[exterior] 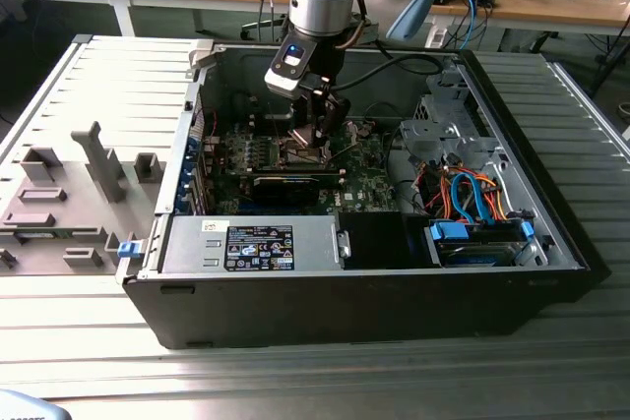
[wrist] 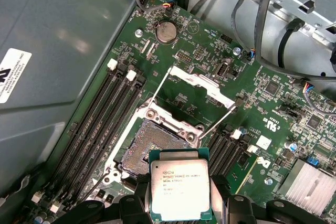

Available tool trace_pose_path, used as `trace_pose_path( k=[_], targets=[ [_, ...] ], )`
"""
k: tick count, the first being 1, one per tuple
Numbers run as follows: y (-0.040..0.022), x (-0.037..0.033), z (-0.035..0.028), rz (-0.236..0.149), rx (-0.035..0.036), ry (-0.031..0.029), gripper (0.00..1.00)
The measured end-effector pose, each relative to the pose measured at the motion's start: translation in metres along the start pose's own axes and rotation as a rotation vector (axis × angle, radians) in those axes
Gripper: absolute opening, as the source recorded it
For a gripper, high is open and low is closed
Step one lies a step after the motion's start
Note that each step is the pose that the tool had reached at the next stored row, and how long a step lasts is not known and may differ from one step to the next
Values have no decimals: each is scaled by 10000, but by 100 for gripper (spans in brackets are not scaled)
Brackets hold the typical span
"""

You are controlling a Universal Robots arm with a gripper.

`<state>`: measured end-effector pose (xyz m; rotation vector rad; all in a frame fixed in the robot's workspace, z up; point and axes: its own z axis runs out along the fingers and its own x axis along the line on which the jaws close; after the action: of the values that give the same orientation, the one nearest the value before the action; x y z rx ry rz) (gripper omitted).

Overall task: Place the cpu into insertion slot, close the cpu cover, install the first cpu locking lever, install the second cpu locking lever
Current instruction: 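Place the cpu into insertion slot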

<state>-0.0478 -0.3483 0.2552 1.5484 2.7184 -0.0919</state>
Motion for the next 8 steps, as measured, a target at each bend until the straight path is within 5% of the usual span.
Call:
trace_pose_path(
  k=[8],
  targets=[
    [0,0,0,30,1,2,55]
  ],
)
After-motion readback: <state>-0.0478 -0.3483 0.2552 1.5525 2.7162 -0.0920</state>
